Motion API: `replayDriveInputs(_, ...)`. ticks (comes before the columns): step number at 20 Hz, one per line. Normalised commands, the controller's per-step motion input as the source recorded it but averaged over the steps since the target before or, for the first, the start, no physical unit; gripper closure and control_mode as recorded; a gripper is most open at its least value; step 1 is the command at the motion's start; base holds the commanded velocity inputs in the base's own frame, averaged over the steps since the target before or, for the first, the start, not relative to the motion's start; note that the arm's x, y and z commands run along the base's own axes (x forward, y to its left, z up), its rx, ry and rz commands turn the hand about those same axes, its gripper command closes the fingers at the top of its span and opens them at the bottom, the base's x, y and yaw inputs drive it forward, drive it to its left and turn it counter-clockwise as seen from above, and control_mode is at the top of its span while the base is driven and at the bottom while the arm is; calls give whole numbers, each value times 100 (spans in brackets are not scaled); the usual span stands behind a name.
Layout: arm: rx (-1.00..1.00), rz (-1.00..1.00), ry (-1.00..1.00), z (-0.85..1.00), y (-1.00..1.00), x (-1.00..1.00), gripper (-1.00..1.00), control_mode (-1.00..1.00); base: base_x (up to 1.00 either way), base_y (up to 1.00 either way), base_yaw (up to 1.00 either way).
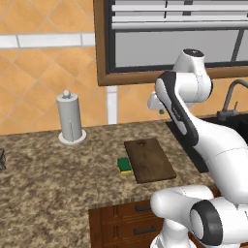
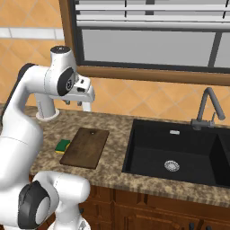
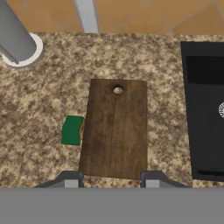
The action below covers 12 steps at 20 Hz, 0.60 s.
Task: Pick up the sponge from the counter and clean the cutting board by briefly scrubbing or pressing down on the cutting board. Once finished, release the sponge.
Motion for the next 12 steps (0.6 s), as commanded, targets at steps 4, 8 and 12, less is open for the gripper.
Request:
replayDriveInputs(4, 2, 0, 4, -19, 31, -22, -100, -100, 0, 0, 0)
replayDriveInputs(8, 1, -7, 0, -66, 100, -4, -100, -100, 0, 0, 0)
replayDriveInputs(12, 0, -7, 13, -97, 97, 0, -100, -100, 0, 0, 0)
